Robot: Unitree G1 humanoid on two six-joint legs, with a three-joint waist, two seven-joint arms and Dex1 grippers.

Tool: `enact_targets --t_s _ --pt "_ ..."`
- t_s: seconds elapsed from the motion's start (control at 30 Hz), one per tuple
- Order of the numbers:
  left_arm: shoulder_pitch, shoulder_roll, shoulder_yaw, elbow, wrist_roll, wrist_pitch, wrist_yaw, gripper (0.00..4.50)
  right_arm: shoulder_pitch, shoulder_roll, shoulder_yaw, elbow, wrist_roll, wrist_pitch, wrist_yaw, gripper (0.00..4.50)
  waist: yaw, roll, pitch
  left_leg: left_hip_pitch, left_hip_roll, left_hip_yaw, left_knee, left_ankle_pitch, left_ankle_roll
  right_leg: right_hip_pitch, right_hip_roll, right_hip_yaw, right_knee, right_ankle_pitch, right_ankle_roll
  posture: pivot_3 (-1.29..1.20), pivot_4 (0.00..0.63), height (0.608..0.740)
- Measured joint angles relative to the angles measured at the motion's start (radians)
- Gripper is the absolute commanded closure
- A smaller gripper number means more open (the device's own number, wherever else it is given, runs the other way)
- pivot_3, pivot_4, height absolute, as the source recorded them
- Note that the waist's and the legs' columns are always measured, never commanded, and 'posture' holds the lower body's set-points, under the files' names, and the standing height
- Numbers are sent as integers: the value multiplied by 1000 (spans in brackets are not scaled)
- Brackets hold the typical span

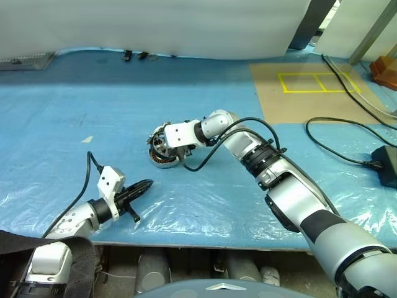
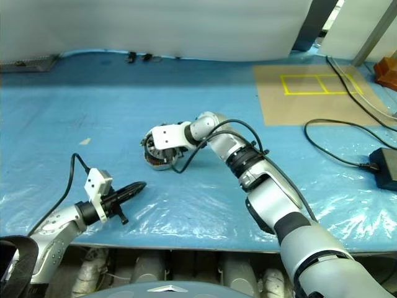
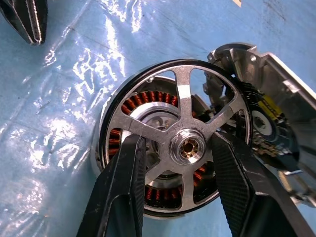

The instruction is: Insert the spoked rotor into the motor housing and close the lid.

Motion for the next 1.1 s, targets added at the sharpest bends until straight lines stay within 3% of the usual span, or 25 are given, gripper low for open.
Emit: enact_targets --t_s 0.27,0.3,0.5,0.67,0.77,0.83,0.97,1.1 --pt "0 -4 0 0 1 1 4 4500 1 6 1 1 -11 6 -9 2869 0 0 0 1 0 0 0 0 0 0 0 0 0 0 0 0 150 740" --pt "0 -4 0 -2 1 2 6 4500 1 6 1 3 -16 6 -15 2143 0 0 0 1 0 0 0 0 0 0 0 0 0 0 0 0 150 740" --pt "-5 -3 0 -14 -2 19 21 4500 7 9 -15 21 -15 17 -25 134 0 0 0 0 0 0 0 0 0 0 0 0 0 0 0 0 150 740" --pt "-26 -3 -2 -24 -3 44 27 4500 17 25 -57 -22 57 137 57 25 0 0 0 0 0 0 0 0 0 0 0 0 0 0 0 0 150 740" --pt "-40 -4 -7 -26 -3 51 29 4500 19 25 -68 -53 81 180 73 627 1 0 0 0 0 0 0 0 0 0 0 0 0 0 0 0 150 740" --pt "-44 -5 -9 -26 -3 51 28 4500 19 25 -73 -64 92 203 77 1318 1 0 0 0 0 0 0 0 0 0 0 0 0 0 0 0 150 740" --pt "-50 -7 -14 -20 -2 50 26 4500 22 28 -106 -65 116 257 64 1667 1 0 0 0 0 0 0 0 0 0 0 0 0 0 0 0 150 740" --pt "-48 -6 -14 -23 -2 52 27 4500 24 56 -179 -66 187 364 53 2949 1 0 0 0 0 0 0 0 0 0 0 0 0 0 0 0 150 740"
